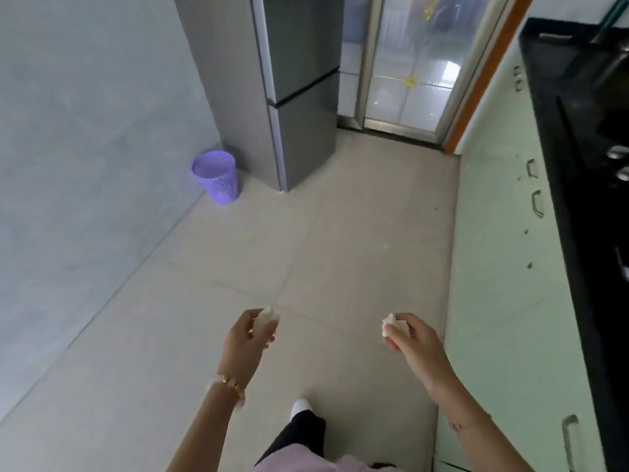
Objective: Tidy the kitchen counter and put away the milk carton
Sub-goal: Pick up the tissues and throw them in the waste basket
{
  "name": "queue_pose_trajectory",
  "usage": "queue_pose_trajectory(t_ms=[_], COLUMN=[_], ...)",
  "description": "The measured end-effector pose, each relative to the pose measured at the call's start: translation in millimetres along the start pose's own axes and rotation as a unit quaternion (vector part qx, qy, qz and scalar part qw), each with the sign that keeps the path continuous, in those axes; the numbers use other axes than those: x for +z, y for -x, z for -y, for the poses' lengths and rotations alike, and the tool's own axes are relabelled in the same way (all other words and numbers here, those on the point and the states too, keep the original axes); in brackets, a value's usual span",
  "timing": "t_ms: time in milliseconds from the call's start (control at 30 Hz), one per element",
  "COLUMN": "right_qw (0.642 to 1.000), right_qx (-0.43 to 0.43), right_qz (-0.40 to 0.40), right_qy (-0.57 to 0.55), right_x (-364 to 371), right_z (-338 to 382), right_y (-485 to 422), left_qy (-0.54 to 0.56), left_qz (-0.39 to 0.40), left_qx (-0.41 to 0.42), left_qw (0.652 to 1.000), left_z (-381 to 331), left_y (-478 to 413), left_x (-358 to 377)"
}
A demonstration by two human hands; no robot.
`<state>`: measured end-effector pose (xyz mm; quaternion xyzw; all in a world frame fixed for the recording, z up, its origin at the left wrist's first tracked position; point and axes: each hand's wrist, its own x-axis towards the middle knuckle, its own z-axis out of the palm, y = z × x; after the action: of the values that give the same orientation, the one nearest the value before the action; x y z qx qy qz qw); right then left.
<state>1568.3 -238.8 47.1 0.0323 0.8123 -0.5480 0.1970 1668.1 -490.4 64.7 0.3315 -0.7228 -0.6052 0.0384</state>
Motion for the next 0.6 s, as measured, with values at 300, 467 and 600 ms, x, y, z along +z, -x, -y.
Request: queue_pose_trajectory(t_ms=[300, 467, 600], right_qw=[0.988, 0.982, 0.975], right_qx=[-0.035, -0.071, -0.077], right_qz=[0.137, 0.163, 0.194], right_qy=[0.053, 0.06, 0.07], right_x=[116.2, 163.3, 205.3], right_z=[72.4, 131.3, 161.3], right_y=[-62.1, -121.3, -178.6], left_qy=[0.031, 0.068, 0.086], left_qz=[-0.122, -0.182, -0.211], left_qx=[-0.033, -0.03, -0.045], left_qw=[0.992, 0.98, 0.973], left_z=[6.7, -6.8, -8.3], left_y=[-55.6, -103.6, -151.9], left_x=[-111.4, -148.6, -165.5])
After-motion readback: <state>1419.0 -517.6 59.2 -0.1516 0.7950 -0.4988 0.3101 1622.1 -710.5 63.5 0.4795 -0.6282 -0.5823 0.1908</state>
